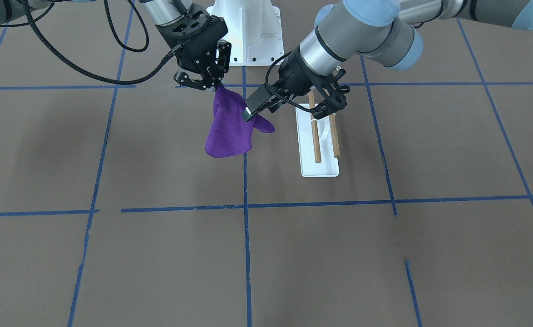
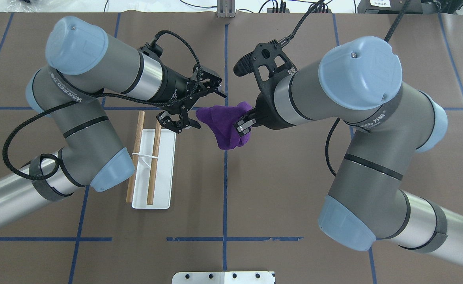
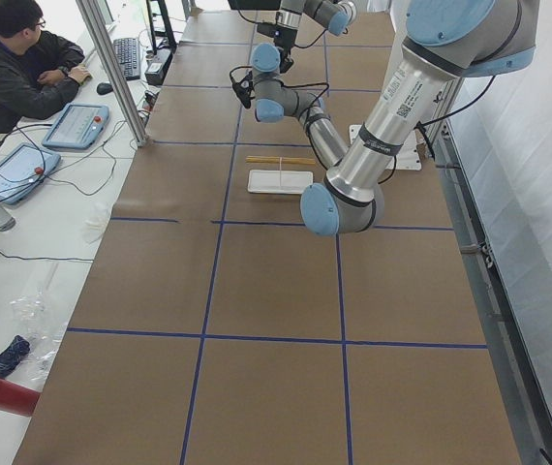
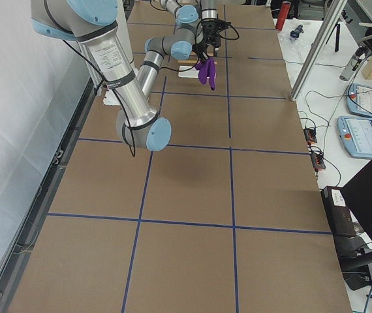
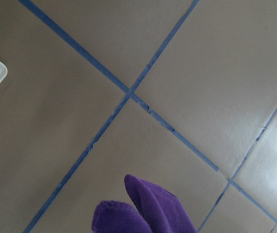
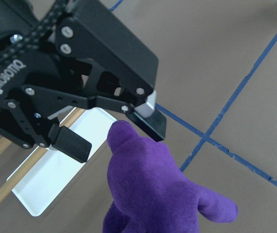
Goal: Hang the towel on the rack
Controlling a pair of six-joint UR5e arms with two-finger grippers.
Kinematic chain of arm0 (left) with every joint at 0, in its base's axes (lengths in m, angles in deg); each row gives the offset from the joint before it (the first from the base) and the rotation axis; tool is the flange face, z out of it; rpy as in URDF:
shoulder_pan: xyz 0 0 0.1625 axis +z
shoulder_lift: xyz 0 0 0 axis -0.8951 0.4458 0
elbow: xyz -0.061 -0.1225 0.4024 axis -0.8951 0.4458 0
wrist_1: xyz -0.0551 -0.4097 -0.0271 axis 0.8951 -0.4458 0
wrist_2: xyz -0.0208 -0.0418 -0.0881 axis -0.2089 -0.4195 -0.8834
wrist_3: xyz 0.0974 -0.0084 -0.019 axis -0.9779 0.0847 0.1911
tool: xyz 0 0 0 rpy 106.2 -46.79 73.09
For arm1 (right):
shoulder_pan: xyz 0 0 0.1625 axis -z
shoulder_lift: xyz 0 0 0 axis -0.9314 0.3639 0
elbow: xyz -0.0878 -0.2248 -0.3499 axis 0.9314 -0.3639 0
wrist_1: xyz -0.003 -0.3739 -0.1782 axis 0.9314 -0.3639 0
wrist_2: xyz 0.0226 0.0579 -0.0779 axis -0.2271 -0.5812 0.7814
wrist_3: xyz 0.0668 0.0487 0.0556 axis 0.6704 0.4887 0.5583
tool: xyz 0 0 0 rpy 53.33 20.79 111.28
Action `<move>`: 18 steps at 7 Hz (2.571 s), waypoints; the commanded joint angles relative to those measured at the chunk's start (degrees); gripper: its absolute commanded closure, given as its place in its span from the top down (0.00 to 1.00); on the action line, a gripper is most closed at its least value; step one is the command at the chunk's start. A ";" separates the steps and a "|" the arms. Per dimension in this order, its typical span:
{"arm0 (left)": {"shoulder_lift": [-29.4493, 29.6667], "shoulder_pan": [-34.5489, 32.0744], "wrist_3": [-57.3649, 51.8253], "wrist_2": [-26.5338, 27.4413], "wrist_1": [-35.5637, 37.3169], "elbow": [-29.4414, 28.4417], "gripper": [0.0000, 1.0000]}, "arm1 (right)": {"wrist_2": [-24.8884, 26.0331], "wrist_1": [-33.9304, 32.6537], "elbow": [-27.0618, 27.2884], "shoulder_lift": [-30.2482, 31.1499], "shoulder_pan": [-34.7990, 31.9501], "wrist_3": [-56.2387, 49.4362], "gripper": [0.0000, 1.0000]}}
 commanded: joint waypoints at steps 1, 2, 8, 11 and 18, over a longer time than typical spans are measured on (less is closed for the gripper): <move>0.00 0.30 0.29 0.07 -1.13 -0.01 1.00 | 0.01 0.07 0.04 -0.83 0.04 0.12 0.00; 0.00 0.65 0.29 0.07 -1.14 -0.10 1.00 | 0.01 0.07 0.04 -1.01 0.04 0.38 0.00; -0.61 0.66 -0.24 -0.10 -5.09 0.07 0.33 | 0.01 -0.01 -0.05 -0.84 0.39 0.47 0.00; -0.88 0.66 -0.42 -0.19 -5.01 0.07 0.00 | -0.16 -0.19 -0.05 -0.49 0.57 0.12 0.00; -5.59 0.30 -2.07 -0.28 -4.74 3.56 0.00 | -6.65 -11.57 -0.05 -0.14 -2.93 4.42 1.00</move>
